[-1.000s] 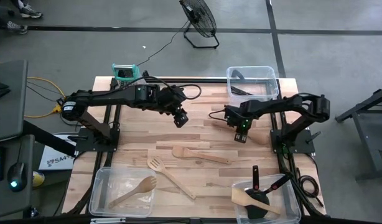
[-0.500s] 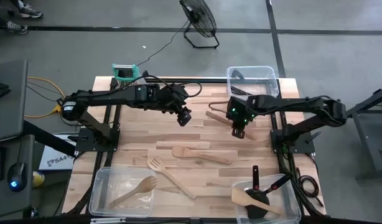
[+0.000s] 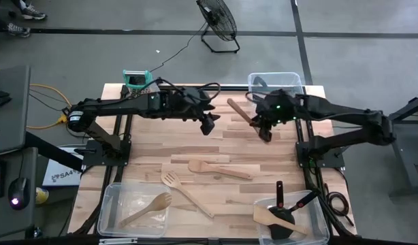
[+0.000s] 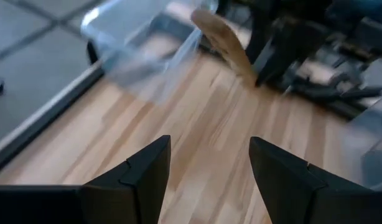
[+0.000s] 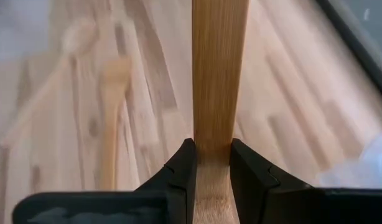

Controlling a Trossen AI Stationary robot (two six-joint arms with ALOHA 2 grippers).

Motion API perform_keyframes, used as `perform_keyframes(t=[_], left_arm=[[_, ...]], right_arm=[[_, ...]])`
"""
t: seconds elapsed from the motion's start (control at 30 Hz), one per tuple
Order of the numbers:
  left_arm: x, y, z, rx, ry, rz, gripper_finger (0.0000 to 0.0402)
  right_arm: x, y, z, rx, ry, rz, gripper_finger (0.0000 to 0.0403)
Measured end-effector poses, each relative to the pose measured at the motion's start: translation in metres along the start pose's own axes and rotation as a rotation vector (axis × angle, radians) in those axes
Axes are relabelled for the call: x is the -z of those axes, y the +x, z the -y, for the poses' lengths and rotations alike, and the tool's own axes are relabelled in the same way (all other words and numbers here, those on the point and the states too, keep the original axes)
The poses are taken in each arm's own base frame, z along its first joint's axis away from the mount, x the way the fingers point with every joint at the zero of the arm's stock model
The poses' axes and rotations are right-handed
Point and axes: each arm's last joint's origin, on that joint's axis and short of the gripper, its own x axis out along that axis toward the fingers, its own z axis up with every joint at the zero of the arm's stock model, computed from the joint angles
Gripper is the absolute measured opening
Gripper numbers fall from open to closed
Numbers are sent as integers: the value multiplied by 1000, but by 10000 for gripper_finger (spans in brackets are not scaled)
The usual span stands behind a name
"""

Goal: Pick & Place Kitchen Items
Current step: Put the light brown serving spoon into the bottom left transparent bin

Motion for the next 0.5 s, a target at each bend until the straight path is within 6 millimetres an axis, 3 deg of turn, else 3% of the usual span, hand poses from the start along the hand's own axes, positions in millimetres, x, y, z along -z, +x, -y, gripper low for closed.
perform_keyframes(t=[0.2, 0.5], left_arm=[[-13, -1, 5, 69, 58, 133, 214], [-31, -5, 12, 143, 99, 317, 214]], right_arm=[[-14, -21, -3, -30, -43, 186, 63], [-35, -28, -9, -132, -101, 408, 63]])
